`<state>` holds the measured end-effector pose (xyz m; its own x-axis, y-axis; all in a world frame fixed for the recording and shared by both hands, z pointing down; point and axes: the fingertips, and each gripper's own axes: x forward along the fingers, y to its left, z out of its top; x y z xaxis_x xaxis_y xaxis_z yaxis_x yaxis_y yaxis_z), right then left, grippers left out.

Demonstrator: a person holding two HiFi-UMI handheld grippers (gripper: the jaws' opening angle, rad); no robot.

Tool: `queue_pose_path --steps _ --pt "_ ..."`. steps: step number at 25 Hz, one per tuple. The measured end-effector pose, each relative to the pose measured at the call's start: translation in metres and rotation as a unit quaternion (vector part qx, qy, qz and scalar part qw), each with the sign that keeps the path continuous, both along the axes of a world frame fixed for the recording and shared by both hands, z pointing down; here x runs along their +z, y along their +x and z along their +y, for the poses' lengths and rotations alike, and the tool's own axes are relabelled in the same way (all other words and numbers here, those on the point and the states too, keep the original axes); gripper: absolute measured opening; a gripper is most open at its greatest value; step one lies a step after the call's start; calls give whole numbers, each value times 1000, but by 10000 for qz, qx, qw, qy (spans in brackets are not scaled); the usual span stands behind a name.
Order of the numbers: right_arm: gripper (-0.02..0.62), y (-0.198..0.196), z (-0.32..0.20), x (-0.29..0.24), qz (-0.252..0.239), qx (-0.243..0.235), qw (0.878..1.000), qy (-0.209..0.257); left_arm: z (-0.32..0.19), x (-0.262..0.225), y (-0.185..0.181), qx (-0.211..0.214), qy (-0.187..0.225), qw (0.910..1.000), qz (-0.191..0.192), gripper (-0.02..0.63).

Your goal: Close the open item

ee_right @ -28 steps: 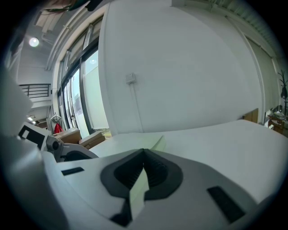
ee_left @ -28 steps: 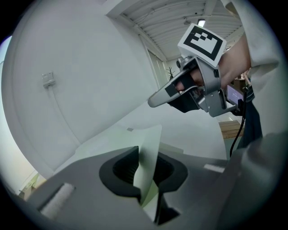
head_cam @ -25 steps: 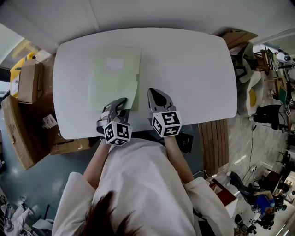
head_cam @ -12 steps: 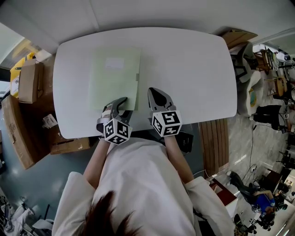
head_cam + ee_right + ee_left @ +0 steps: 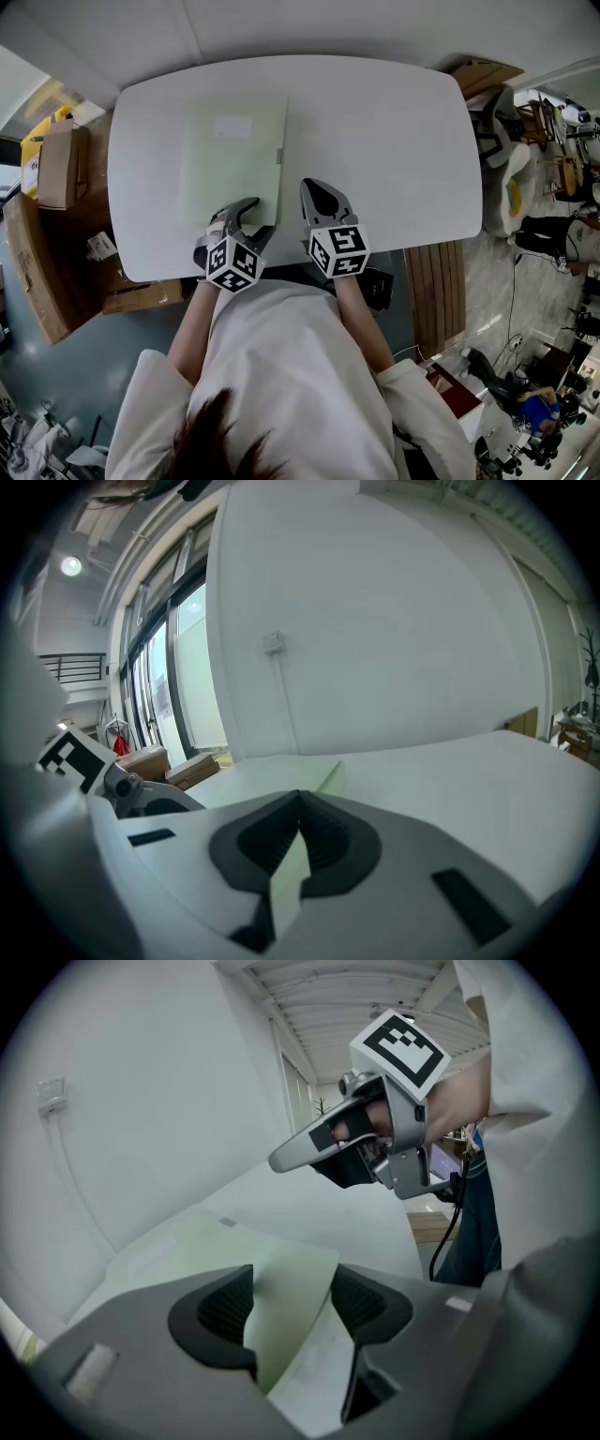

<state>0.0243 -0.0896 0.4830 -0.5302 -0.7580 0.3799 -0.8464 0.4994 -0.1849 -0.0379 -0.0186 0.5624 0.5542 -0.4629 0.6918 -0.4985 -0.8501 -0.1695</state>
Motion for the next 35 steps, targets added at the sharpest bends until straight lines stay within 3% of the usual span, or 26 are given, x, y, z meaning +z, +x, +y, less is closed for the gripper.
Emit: queue_pose_path --steps 9,35 --pt "5 -2 -2 2 7 -6 10000 -15 9 2 3 277 -472 9983 185 268" --pt "5 -1 -3 3 24 27 10000 -34 14 11 6 253 -640 9975 165 268"
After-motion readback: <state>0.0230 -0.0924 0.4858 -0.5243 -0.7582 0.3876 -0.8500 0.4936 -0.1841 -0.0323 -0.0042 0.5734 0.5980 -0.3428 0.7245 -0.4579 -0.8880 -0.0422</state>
